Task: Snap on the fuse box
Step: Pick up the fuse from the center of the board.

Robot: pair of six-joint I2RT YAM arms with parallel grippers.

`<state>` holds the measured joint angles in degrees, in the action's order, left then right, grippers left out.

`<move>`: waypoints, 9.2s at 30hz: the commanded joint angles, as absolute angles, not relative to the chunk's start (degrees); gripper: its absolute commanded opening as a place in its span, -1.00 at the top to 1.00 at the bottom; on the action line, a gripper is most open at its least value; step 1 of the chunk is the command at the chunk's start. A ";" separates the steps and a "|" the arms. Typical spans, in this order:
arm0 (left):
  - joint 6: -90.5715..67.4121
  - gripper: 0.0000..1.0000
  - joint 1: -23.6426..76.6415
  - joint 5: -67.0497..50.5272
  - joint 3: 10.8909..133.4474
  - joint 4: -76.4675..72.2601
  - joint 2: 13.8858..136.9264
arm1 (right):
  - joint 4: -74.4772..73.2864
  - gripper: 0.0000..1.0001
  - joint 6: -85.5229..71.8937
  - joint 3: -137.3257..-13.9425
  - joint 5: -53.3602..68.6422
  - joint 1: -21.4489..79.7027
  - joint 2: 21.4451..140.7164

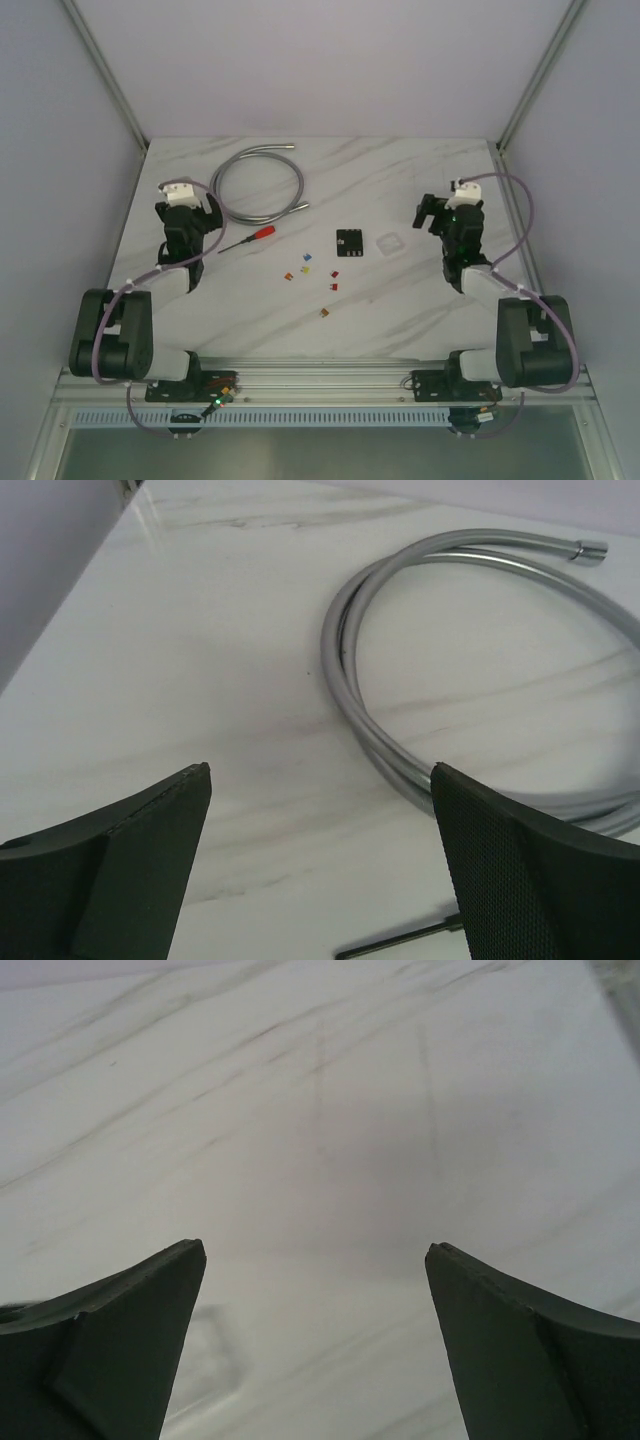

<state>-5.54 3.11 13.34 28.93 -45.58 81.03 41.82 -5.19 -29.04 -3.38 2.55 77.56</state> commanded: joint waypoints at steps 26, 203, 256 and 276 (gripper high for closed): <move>-31.40 -1.00 19.89 -5.62 36.48 -14.83 75.78 | 4.13 -0.74 -25.14 -58.84 -13.16 30.64 100.93; -41.11 -1.00 21.17 -16.58 31.16 -9.78 68.53 | -21.26 0.50 -30.44 -64.02 -8.91 56.30 98.63; -42.96 0.31 37.75 -6.16 27.16 -42.28 70.94 | 2.51 0.49 -52.89 -54.83 -9.01 49.31 80.91; -40.36 1.00 37.97 -5.53 28.60 -39.14 70.30 | 5.33 0.44 -53.22 -53.35 -6.54 49.39 80.76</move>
<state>-42.17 37.65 -5.93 26.11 -38.68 70.78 3.36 -52.31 -54.52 -8.05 49.10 82.11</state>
